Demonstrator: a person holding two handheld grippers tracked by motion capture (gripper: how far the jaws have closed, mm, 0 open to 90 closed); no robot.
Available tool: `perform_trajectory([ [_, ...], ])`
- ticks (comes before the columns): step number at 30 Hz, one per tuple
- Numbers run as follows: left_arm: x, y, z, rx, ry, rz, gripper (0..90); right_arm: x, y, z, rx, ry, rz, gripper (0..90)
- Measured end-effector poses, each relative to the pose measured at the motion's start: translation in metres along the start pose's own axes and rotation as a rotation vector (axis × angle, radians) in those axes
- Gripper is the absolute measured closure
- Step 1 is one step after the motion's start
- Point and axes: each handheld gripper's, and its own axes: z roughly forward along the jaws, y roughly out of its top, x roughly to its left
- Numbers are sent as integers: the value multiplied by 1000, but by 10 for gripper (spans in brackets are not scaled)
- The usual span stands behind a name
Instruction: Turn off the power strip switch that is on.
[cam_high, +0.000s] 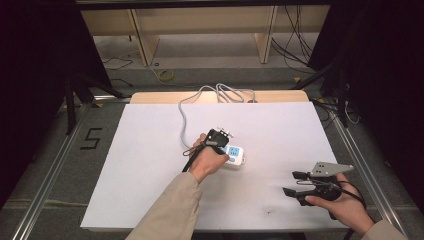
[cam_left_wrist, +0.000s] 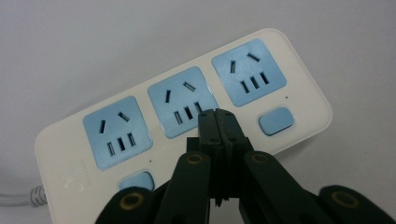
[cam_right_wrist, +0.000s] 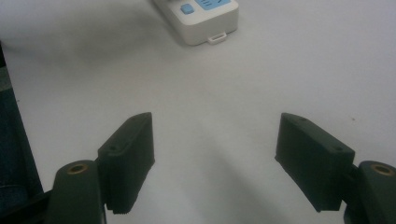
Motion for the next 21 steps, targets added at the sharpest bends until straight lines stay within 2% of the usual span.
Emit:
perform_trajectory([
  [7, 0, 0, 0, 1, 6, 7, 900, 0, 0, 0, 0, -2, -1, 282],
  [11, 4, 0, 0, 1, -20, -6, 900, 0, 0, 0, 0, -2, -1, 282],
  [12, 5, 0, 0, 1, -16, -10, 900, 0, -1, 0, -1, 0, 1, 282],
  [13, 6, -1, 0, 9, 24, 11, 900, 0, -1, 0, -1, 3, 2, 282],
  [14, 7, -2, 0, 16, 33, 17, 900, 0, -1, 0, -2, 3, 1, 282],
  [17, 10, -5, -2, 8, -1, -12, 900, 1, -1, 0, -1, 6, 0, 282],
  [21, 10, -6, -3, 7, -1, -1, 900, 1, 1, 2, 6, 6, -1, 282],
])
